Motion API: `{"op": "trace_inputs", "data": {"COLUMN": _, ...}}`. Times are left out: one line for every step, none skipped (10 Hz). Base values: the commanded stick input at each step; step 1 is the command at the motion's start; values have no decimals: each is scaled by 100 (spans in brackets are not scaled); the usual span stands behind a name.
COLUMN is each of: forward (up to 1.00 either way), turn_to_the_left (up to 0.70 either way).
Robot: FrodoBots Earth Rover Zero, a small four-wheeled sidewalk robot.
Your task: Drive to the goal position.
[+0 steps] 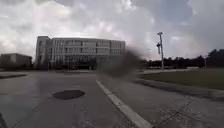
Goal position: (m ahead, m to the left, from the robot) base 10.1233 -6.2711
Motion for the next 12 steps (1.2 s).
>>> {"op": "trace_inputs", "data": {"forward": 70, "turn_to_the_left": 27}}
{"op": "trace_inputs", "data": {"forward": 70, "turn_to_the_left": 15}}
{"op": "trace_inputs", "data": {"forward": 70, "turn_to_the_left": 2}}
{"op": "trace_inputs", "data": {"forward": 70, "turn_to_the_left": 2}}
{"op": "trace_inputs", "data": {"forward": 70, "turn_to_the_left": 2}}
{"op": "trace_inputs", "data": {"forward": 70, "turn_to_the_left": 2}}
{"op": "trace_inputs", "data": {"forward": 70, "turn_to_the_left": 2}}
{"op": "trace_inputs", "data": {"forward": 70, "turn_to_the_left": 1}}
{"op": "trace_inputs", "data": {"forward": 70, "turn_to_the_left": 2}}
{"op": "trace_inputs", "data": {"forward": 70, "turn_to_the_left": 2}}
{"op": "trace_inputs", "data": {"forward": 70, "turn_to_the_left": 2}}
{"op": "trace_inputs", "data": {"forward": 70, "turn_to_the_left": 2}}
